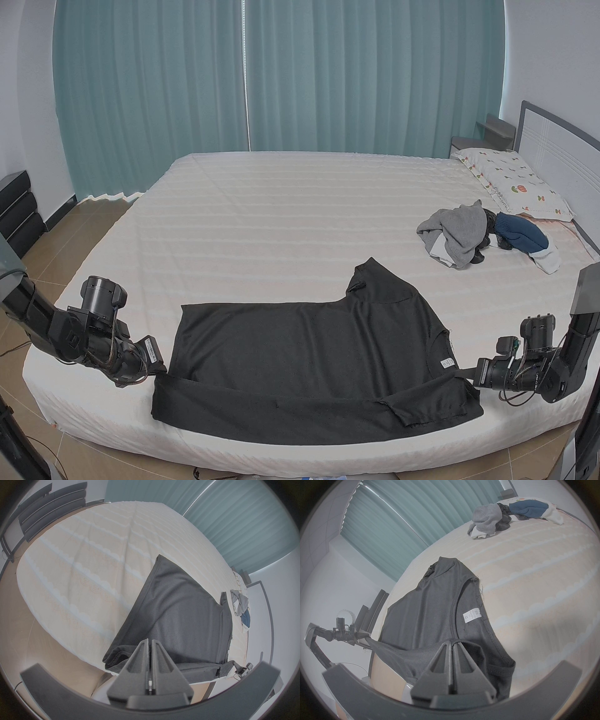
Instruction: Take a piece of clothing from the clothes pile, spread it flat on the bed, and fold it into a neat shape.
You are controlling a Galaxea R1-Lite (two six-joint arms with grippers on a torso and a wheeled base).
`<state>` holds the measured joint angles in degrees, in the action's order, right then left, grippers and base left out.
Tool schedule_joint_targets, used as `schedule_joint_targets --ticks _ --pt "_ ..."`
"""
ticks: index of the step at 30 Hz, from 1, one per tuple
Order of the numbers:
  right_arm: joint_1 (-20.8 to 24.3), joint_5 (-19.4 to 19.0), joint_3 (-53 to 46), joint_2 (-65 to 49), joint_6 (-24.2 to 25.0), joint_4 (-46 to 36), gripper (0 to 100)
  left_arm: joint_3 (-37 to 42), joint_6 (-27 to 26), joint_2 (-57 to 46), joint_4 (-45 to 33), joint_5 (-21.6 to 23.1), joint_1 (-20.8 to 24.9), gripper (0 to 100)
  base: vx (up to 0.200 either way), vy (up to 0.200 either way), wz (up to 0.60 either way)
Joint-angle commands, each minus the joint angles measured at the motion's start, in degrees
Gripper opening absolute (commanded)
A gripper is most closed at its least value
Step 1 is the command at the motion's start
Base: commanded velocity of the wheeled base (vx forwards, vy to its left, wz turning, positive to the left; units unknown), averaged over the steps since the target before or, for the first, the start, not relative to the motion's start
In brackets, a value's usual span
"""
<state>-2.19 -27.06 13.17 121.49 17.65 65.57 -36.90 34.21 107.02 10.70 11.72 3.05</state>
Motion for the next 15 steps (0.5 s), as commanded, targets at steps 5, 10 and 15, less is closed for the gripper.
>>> schedule_joint_targets --ticks 5,10,15 --pt "-4.0 -2.8 -4.4 -7.2 -0.1 0.2 0 1.4 0.1 -1.8 -0.4 -0.3 -0.4 0 0.000 0.000 0.00" --pt "-4.5 -3.6 -5.8 -9.3 -0.1 0.2 0 2.0 0.1 -1.6 -0.5 -0.3 -0.4 0 0.000 0.000 0.00" --pt "-4.0 -3.5 -5.3 -9.6 0.0 0.0 0 1.7 0.1 -1.2 -2.4 -0.3 -0.4 0 0.000 0.000 0.00"
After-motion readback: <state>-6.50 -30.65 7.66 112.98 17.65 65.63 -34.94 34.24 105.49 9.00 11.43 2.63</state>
